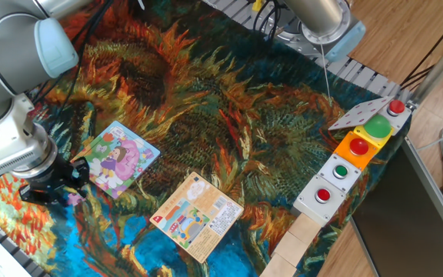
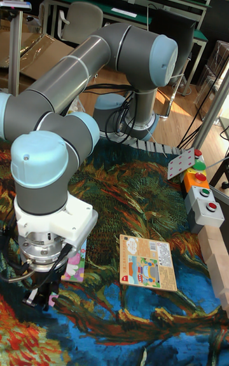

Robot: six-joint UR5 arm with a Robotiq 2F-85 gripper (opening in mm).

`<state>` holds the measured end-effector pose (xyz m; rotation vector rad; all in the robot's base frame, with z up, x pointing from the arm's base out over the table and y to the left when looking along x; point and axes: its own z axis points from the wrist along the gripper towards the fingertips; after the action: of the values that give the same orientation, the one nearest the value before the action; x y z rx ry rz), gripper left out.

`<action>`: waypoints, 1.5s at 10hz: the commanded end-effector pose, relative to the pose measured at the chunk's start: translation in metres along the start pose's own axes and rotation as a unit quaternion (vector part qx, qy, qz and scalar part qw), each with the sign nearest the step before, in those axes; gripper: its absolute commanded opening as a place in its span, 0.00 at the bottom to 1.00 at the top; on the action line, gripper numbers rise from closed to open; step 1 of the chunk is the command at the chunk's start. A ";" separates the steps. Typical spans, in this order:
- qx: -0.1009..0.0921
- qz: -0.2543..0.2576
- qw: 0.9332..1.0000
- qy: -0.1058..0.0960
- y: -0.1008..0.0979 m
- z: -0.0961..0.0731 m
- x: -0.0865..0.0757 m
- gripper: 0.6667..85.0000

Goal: Assemble one piece of a puzzle

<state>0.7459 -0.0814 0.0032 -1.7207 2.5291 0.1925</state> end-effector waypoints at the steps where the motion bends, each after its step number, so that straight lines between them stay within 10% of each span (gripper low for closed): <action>1: -0.001 0.005 1.000 -0.004 0.001 -0.007 -0.003 0.16; 4: -0.005 0.008 1.000 -0.002 0.003 -0.011 -0.006 0.14; 5: -0.005 0.008 1.000 -0.002 0.003 -0.013 -0.008 0.29; 6: -0.008 0.009 1.000 -0.003 0.005 -0.013 -0.009 0.81; 15: 0.004 -0.011 1.000 0.008 0.001 -0.002 -0.002 0.74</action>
<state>0.7458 -0.0784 0.0082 -1.7461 2.5276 0.1773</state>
